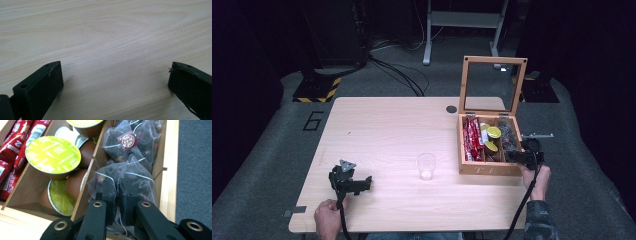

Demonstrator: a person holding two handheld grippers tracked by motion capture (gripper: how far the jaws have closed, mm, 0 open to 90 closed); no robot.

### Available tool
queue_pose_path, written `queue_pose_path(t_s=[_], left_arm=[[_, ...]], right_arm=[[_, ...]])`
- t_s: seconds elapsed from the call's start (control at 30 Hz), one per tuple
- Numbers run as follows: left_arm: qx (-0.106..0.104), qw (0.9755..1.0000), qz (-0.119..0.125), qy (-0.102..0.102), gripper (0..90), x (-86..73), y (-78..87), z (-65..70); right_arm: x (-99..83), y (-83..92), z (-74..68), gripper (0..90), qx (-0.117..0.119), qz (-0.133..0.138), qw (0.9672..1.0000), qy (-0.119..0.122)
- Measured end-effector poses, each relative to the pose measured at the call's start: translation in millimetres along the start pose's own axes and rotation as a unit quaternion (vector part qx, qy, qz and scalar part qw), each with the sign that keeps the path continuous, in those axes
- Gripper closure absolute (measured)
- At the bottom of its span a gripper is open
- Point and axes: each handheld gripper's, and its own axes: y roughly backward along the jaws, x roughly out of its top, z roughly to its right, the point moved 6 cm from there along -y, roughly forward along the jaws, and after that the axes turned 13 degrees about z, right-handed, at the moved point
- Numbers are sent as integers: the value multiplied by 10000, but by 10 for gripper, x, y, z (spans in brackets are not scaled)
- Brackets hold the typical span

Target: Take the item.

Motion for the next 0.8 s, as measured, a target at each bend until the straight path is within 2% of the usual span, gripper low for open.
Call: queue_pose_path(t_s=[0.2,0.23,0.27,0.3,0.37,0.5,0.8], left_arm=[[5,10000,-1,4,0,0,0,1],[5,10000,0,4,0,1,-1,1],[5,10000,1,5,0,1,-1,1],[5,10000,0,2,0,0,0,0],[10,10000,-5,13,0,1,0,1],[12,10000,1,7,0,1,-1,1],[13,10000,2,9,0,1,-2,1]], right_arm=[[57,52,-15,844,-46,152,9997,165],[73,75,-35,845,-66,154,9998,130],[95,89,-35,845,-54,222,9995,235],[105,114,-49,846,-96,224,9995,192],[142,169,-56,846,-84,345,9990,288],[196,264,-80,847,-109,500,9981,329],[293,441,-139,849,-141,675,9964,498]])
